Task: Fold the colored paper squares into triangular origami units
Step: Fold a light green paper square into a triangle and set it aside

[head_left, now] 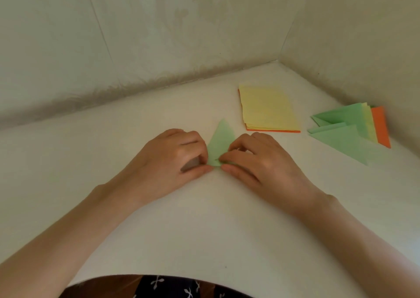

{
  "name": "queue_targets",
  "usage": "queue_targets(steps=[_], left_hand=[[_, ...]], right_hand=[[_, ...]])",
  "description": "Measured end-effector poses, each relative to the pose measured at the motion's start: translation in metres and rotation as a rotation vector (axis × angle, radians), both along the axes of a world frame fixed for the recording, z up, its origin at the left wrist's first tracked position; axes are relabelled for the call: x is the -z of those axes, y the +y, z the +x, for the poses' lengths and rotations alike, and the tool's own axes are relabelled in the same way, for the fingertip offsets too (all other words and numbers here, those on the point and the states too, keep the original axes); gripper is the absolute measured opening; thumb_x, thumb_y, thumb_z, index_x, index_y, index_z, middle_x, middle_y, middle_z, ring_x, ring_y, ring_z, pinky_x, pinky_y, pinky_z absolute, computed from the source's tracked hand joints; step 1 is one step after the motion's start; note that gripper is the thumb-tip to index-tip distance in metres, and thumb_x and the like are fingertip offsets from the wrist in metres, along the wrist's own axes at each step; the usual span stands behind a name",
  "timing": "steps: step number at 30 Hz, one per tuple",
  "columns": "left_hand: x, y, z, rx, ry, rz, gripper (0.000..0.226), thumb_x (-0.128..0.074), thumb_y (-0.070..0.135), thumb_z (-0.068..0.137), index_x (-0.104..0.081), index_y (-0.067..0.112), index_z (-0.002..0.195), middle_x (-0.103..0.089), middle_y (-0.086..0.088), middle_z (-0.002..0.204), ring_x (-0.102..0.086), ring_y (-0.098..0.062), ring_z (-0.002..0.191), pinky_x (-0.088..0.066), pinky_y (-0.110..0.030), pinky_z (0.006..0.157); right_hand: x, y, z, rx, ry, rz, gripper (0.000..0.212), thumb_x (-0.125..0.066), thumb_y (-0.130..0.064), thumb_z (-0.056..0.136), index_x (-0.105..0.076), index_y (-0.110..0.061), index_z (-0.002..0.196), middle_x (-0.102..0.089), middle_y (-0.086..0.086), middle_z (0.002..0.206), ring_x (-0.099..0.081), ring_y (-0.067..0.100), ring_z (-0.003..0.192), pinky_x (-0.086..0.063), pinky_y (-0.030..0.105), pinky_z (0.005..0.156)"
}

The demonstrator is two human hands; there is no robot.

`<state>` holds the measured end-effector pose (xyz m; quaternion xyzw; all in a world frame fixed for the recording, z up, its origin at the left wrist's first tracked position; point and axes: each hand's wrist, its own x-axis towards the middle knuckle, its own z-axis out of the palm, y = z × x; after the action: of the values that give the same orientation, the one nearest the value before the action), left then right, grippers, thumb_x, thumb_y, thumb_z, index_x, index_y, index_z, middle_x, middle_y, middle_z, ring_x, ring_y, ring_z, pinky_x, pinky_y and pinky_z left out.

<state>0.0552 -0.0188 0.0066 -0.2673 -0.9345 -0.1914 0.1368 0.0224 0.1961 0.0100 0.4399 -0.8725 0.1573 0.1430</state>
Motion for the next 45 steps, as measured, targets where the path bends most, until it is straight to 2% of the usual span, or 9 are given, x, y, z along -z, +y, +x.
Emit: queue_targets(steps=[5,10,13,16,20,26,37,42,45], left_hand=[[0.002,-0.003,0.001,0.019,0.028,0.032,0.028,-0.048,0.039,0.088,-0.069,0.020,0.086,-0.064,0.007,0.092,-0.060,-0.016,0.079,-0.043,-0.026,0.074],[0.005,-0.003,0.000,-0.008,-0.133,0.225,0.018,-0.049,0.046,0.084,-0.060,0.032,0.088,-0.058,0.017,0.098,-0.059,-0.003,0.090,-0.050,-0.033,0.075],[0.009,-0.001,-0.001,-0.064,-0.204,0.344,0.026,-0.049,0.049,0.080,-0.062,0.027,0.079,-0.057,0.017,0.096,-0.057,-0.001,0.091,-0.048,-0.031,0.082],[0.010,0.003,-0.002,-0.098,-0.214,0.373,0.026,-0.047,0.051,0.080,-0.057,0.027,0.073,-0.053,0.019,0.096,-0.053,-0.001,0.091,-0.041,-0.020,0.084],[0.010,0.007,-0.004,-0.187,-0.200,0.342,0.022,-0.054,0.042,0.082,-0.052,0.025,0.067,-0.049,0.013,0.092,-0.048,-0.006,0.089,-0.035,-0.012,0.079],[0.008,0.012,0.000,-0.254,-0.157,0.265,0.024,-0.060,0.031,0.082,-0.053,0.018,0.064,-0.050,0.006,0.094,-0.050,-0.015,0.088,-0.037,-0.025,0.079],[0.006,0.013,0.003,-0.268,-0.141,0.178,0.019,-0.062,0.023,0.080,-0.053,0.014,0.066,-0.051,0.003,0.095,-0.050,-0.017,0.088,-0.037,-0.025,0.076],[0.005,0.010,0.009,-0.207,-0.122,0.167,0.007,-0.051,0.024,0.086,-0.054,0.018,0.086,-0.049,0.004,0.099,-0.048,-0.016,0.091,-0.039,-0.030,0.078],[0.007,0.005,0.011,-0.100,-0.057,0.060,0.030,-0.041,0.022,0.087,-0.066,0.023,0.104,-0.054,0.004,0.107,-0.048,-0.014,0.094,-0.037,-0.027,0.082]], right_hand=[[0.002,0.002,-0.002,0.009,-0.028,0.033,0.038,-0.054,-0.047,0.087,-0.070,-0.016,0.099,-0.061,0.002,0.093,-0.053,0.021,0.076,-0.043,0.032,0.075],[0.001,0.005,-0.009,-0.023,-0.063,-0.039,0.028,-0.050,-0.030,0.092,-0.071,-0.011,0.093,-0.063,0.004,0.092,-0.059,0.026,0.078,-0.047,0.037,0.073],[0.001,-0.001,-0.009,0.073,-0.203,-0.159,0.032,-0.050,-0.035,0.090,-0.069,-0.009,0.087,-0.061,0.002,0.087,-0.053,0.021,0.081,-0.042,0.034,0.074],[0.002,-0.007,-0.010,0.235,-0.379,-0.235,0.027,-0.062,-0.035,0.088,-0.063,-0.008,0.082,-0.055,0.000,0.089,-0.045,0.019,0.088,-0.036,0.024,0.077],[0.001,-0.011,-0.013,0.354,-0.408,-0.199,0.026,-0.065,-0.037,0.085,-0.054,-0.014,0.077,-0.045,-0.003,0.092,-0.036,0.015,0.091,-0.027,0.017,0.073],[0.003,-0.016,-0.014,0.419,-0.341,-0.100,0.037,-0.061,-0.047,0.083,-0.049,-0.013,0.074,-0.042,-0.001,0.094,-0.034,0.016,0.092,-0.032,0.027,0.080],[0.001,-0.019,-0.015,0.474,-0.356,-0.075,0.039,-0.061,-0.051,0.081,-0.050,-0.014,0.074,-0.038,-0.004,0.092,-0.031,0.014,0.090,-0.033,0.026,0.083],[0.001,-0.019,-0.015,0.483,-0.376,-0.086,0.037,-0.061,-0.051,0.081,-0.050,-0.016,0.079,-0.038,-0.004,0.096,-0.030,0.014,0.093,-0.031,0.024,0.084],[0.002,-0.018,-0.015,0.475,-0.365,-0.076,0.035,-0.060,-0.049,0.083,-0.050,-0.016,0.087,-0.039,-0.003,0.098,-0.030,0.014,0.093,-0.030,0.024,0.083]])
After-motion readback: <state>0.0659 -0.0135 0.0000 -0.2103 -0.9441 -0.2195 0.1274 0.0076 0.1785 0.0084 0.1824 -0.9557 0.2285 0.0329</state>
